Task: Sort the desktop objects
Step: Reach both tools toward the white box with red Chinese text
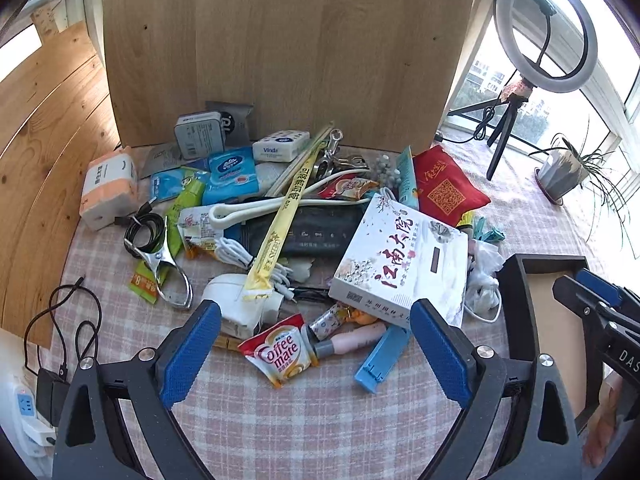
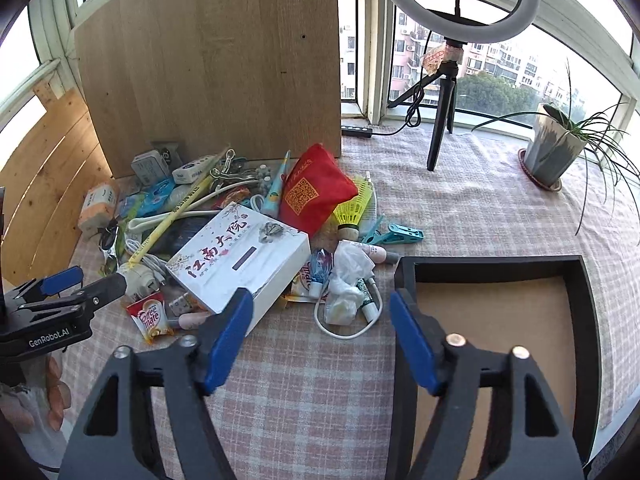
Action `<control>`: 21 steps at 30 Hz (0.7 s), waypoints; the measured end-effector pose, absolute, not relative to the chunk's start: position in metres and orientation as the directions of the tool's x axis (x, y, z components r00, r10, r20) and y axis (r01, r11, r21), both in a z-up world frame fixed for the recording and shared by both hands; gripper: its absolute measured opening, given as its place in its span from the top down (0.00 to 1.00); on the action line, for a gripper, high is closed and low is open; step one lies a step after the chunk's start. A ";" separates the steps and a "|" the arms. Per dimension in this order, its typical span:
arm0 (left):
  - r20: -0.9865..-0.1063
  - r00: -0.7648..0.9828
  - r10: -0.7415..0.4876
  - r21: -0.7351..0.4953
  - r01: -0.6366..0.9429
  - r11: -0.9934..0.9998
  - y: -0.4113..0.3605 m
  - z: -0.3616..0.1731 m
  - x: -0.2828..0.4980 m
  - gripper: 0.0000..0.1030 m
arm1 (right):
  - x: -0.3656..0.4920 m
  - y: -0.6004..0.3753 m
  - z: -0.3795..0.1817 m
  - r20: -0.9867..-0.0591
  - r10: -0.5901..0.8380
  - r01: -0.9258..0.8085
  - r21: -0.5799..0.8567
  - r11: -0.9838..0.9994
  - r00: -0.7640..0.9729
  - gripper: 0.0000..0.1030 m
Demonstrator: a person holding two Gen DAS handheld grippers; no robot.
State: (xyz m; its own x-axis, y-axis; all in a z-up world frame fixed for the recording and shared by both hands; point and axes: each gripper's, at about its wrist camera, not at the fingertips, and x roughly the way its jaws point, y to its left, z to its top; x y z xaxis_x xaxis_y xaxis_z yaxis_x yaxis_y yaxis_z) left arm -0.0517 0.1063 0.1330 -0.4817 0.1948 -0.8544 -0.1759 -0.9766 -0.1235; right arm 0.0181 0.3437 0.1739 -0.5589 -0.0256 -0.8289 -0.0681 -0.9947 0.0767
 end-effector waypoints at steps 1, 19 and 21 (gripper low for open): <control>-0.855 -0.481 0.195 -0.118 -0.186 -0.976 0.109 0.134 -0.055 0.08 | 0.014 0.345 0.173 -0.832 -0.033 -0.070 0.086 -0.994 -0.554 0.41; -0.898 -0.341 0.277 -0.188 -0.272 -0.944 0.144 0.091 -0.103 0.17 | -0.039 0.350 0.103 -0.893 -0.186 -0.154 0.269 -0.951 -0.409 0.59; -0.901 -0.329 0.283 -0.191 -0.286 -0.939 0.149 0.089 -0.106 0.17 | -0.043 0.351 0.098 -0.896 -0.204 -0.165 0.287 -0.944 -0.396 0.59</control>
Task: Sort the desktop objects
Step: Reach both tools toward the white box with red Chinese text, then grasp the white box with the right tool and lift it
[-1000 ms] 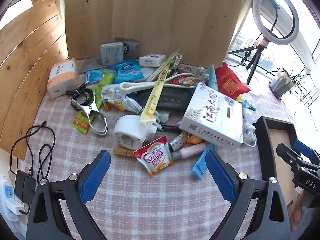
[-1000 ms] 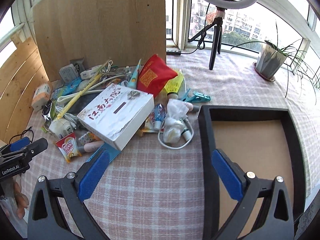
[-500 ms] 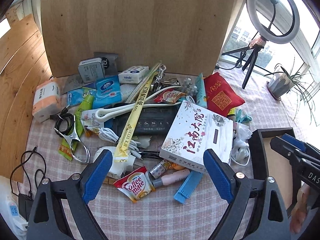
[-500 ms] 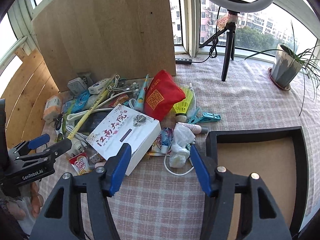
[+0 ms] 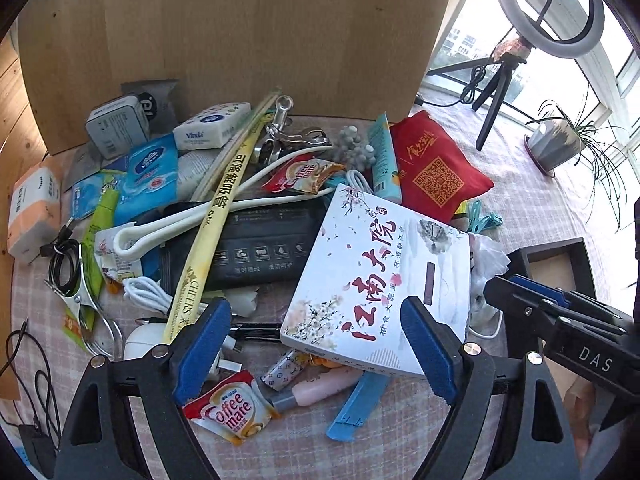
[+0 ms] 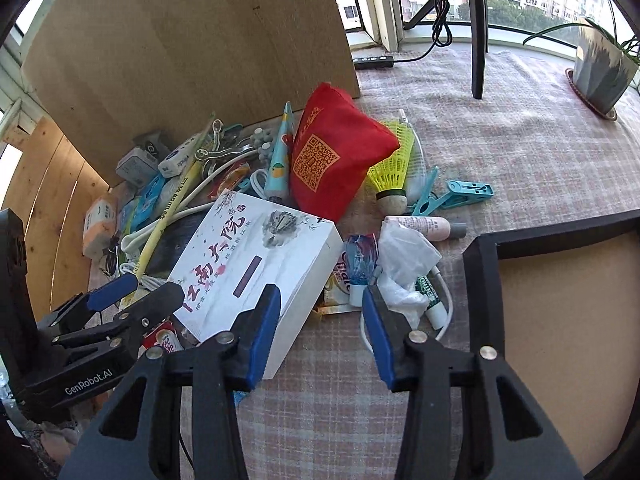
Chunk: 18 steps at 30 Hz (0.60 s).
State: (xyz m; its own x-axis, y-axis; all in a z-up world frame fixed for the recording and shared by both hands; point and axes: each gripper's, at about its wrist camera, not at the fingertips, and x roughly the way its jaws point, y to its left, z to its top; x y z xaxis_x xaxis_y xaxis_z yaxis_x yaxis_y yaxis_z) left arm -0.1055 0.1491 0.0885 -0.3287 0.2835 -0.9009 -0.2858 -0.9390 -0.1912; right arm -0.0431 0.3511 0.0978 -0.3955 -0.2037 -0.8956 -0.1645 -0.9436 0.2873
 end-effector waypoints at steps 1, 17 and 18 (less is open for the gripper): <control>-0.902 -0.323 0.287 -0.193 -0.293 -0.937 0.151 0.087 -0.106 0.17 | -0.045 0.351 0.096 -0.896 -0.215 -0.169 0.299 -0.939 -0.389 0.59; -0.889 -0.252 0.383 -0.279 -0.367 -0.887 0.171 0.070 -0.099 0.16 | -0.067 0.335 0.079 -0.895 -0.293 -0.161 0.361 -0.918 -0.337 0.54; -0.888 -0.252 0.385 -0.279 -0.371 -0.886 0.172 0.070 -0.097 0.16 | -0.067 0.333 0.079 -0.898 -0.289 -0.161 0.356 -0.921 -0.333 0.52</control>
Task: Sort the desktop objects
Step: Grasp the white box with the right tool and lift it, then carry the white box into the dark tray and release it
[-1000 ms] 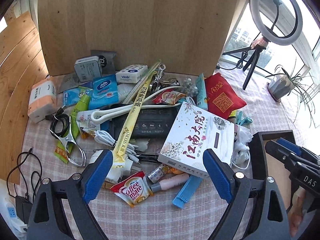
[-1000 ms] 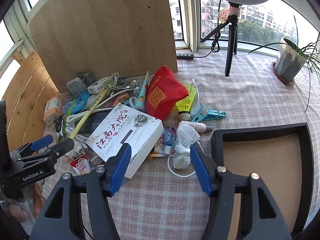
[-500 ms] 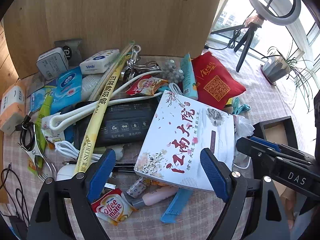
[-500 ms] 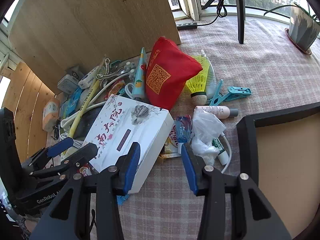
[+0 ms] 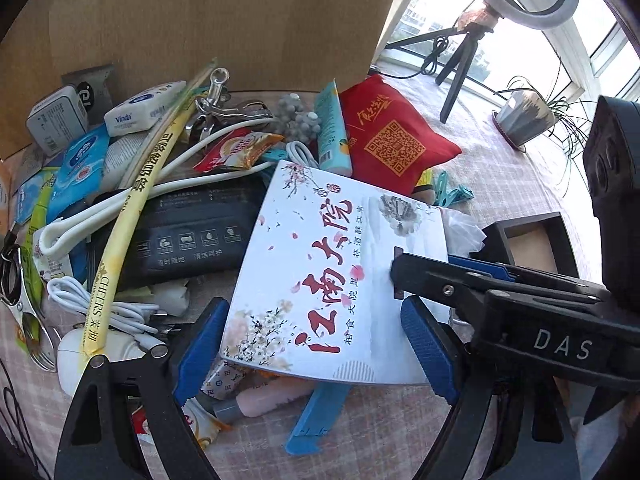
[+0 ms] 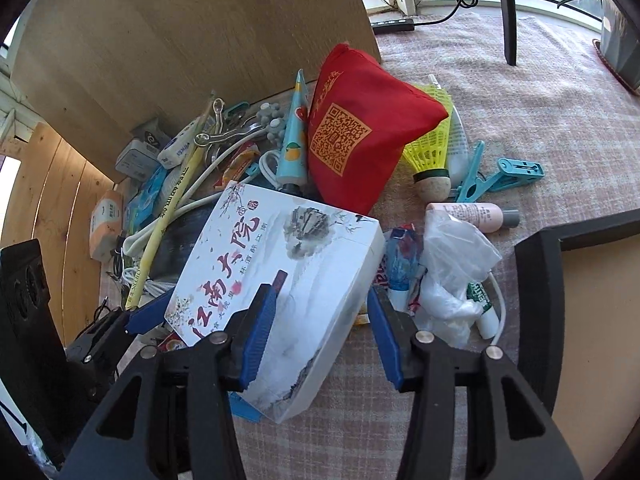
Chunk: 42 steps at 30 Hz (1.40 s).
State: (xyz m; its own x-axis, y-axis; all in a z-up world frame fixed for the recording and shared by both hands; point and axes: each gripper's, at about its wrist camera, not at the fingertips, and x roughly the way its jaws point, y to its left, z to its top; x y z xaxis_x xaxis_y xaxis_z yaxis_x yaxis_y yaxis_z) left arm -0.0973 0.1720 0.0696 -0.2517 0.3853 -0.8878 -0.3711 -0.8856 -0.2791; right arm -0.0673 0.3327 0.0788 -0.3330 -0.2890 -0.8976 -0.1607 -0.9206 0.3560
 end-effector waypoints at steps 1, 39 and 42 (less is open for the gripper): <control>-0.887 -0.255 0.386 -0.278 -0.373 -0.885 0.173 0.070 -0.096 0.16 | -0.068 0.331 0.080 -0.899 -0.281 -0.157 0.348 -0.924 -0.335 0.52; -0.822 -0.101 0.560 -0.377 -0.641 -0.669 0.348 0.123 0.015 0.16 | 0.090 0.482 0.143 -0.883 -0.014 -0.396 0.224 -0.890 -0.469 0.52; -0.828 -0.060 0.557 -0.372 -0.685 -0.626 0.375 0.120 0.032 0.16 | 0.111 0.505 0.139 -0.890 0.013 -0.454 0.220 -0.864 -0.456 0.52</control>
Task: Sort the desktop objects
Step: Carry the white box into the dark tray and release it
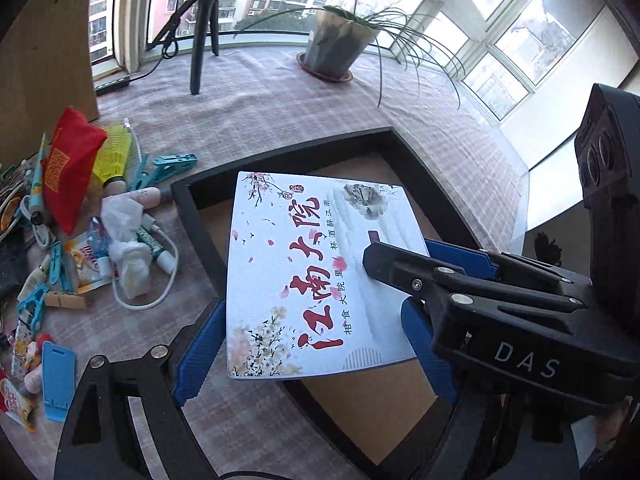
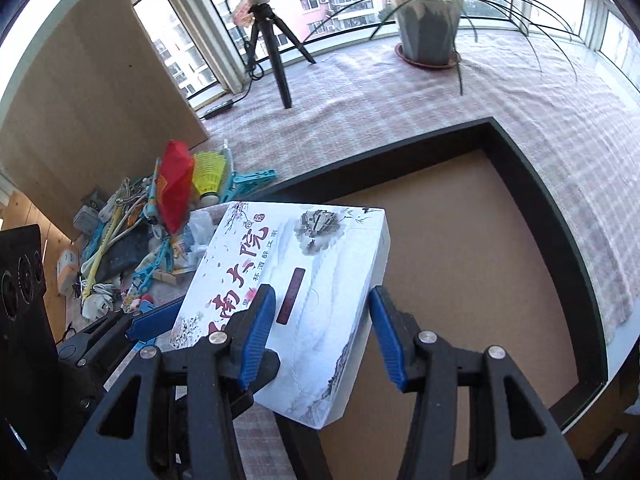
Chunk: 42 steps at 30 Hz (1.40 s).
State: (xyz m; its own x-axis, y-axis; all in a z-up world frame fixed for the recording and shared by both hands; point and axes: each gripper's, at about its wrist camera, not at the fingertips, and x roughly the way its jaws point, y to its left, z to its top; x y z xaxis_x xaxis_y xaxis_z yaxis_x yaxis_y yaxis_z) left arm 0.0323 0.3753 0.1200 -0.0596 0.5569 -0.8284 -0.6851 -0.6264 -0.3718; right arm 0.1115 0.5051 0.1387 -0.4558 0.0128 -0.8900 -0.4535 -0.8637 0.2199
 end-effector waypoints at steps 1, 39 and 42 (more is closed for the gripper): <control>-0.832 -0.047 0.554 -0.368 -0.699 -0.613 0.383 0.119 0.038 0.16 | 0.119 0.512 0.136 -0.893 0.024 -0.471 0.215 -0.855 -0.450 0.52; -0.878 -0.200 0.435 -0.249 -0.584 -0.773 0.281 0.110 0.010 0.18 | 0.084 0.463 0.148 -0.871 -0.064 -0.219 0.193 -0.956 -0.487 0.52; -0.882 -0.240 0.406 -0.240 -0.514 -0.824 0.247 0.103 0.000 0.18 | 0.062 0.437 0.150 -0.865 -0.092 -0.110 0.167 -0.980 -0.492 0.52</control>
State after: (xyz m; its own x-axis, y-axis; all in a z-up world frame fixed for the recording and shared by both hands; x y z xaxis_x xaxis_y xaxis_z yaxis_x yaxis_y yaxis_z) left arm -0.0001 0.2467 0.1027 -0.2398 0.4062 -0.8817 -0.5142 -0.8235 -0.2396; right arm 0.0622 0.4368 0.1504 -0.4925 -0.0920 -0.8654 -0.1096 -0.9799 0.1666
